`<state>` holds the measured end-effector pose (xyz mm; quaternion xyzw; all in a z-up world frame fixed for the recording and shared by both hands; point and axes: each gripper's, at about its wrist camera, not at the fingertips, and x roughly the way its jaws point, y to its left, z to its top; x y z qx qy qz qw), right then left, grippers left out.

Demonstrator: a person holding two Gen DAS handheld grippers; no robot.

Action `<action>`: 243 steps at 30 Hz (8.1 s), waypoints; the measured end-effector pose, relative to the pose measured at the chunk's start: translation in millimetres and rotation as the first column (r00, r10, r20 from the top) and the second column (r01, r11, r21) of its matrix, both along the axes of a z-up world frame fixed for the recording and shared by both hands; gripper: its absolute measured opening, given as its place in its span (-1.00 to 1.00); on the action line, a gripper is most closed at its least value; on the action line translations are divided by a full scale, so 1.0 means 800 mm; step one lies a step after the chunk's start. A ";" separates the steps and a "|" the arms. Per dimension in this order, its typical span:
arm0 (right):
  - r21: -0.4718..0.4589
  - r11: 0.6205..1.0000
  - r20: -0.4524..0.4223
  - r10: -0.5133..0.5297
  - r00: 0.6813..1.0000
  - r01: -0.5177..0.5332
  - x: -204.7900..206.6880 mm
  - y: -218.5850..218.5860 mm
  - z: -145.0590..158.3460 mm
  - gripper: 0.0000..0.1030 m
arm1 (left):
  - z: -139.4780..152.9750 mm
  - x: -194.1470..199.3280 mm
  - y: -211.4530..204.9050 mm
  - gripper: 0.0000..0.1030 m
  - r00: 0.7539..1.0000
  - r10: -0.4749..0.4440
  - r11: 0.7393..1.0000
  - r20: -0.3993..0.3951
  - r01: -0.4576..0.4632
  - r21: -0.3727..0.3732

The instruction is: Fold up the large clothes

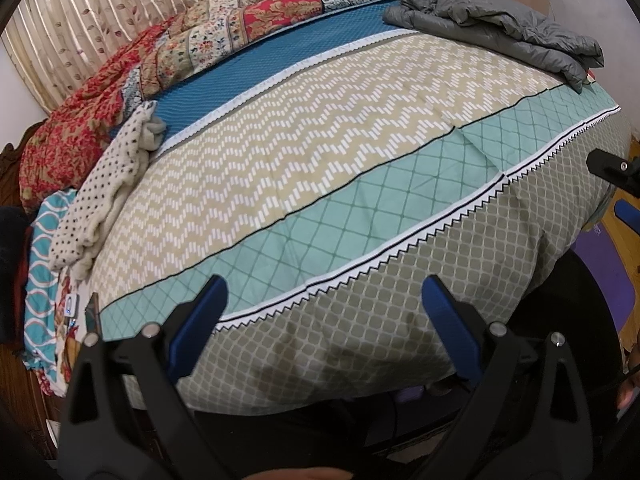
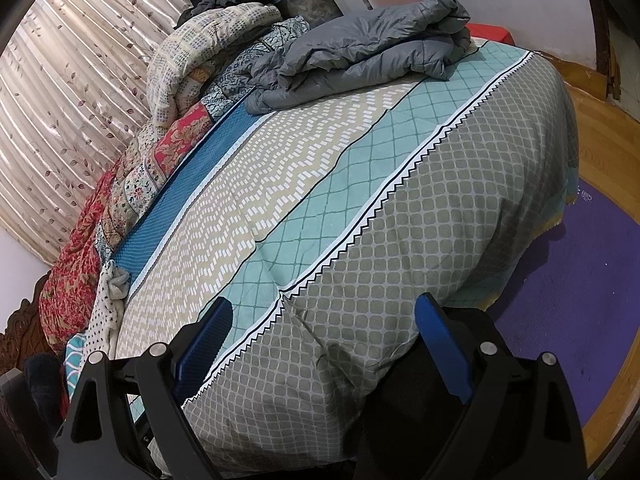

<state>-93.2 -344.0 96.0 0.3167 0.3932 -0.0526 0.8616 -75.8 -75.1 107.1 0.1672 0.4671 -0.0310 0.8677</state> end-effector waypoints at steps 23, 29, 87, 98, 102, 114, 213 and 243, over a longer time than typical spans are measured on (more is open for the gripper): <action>0.004 1.000 -0.003 -0.003 1.000 0.003 -0.001 0.001 0.001 -0.33 | 0.001 0.002 -0.001 0.82 1.000 0.000 1.000 -0.002 0.000 0.002; 0.004 1.000 -0.002 -0.003 1.000 0.003 -0.001 0.000 0.001 -0.33 | 0.001 0.002 -0.001 0.82 1.000 -0.001 1.000 -0.003 0.001 0.002; 0.004 1.000 -0.002 -0.001 1.000 0.001 0.001 0.000 0.001 -0.33 | -0.004 -0.002 -0.011 0.82 1.000 -0.005 1.000 -0.009 0.006 0.008; 0.005 1.000 -0.004 -0.001 1.000 0.001 -0.001 0.002 0.001 -0.33 | -0.004 -0.002 -0.012 0.82 1.000 -0.006 1.000 -0.009 0.006 0.009; 0.005 1.000 -0.004 -0.002 1.000 0.002 -0.001 0.003 0.001 -0.33 | -0.004 -0.002 -0.012 0.82 1.000 -0.007 1.000 -0.010 0.007 0.009; 0.006 1.000 -0.006 -0.002 1.000 0.002 0.000 0.002 0.001 -0.33 | -0.001 0.002 -0.014 0.82 1.000 -0.007 1.000 -0.013 0.007 0.009; 0.008 1.000 -0.010 0.000 1.000 0.000 0.000 0.002 -0.002 -0.33 | -0.009 0.006 -0.020 0.82 0.999 -0.015 1.000 -0.029 0.015 0.009; 0.010 1.000 -0.012 -0.001 1.000 0.001 -0.001 0.003 -0.005 -0.33 | -0.008 0.007 -0.021 0.82 0.999 -0.013 1.000 -0.029 0.013 0.009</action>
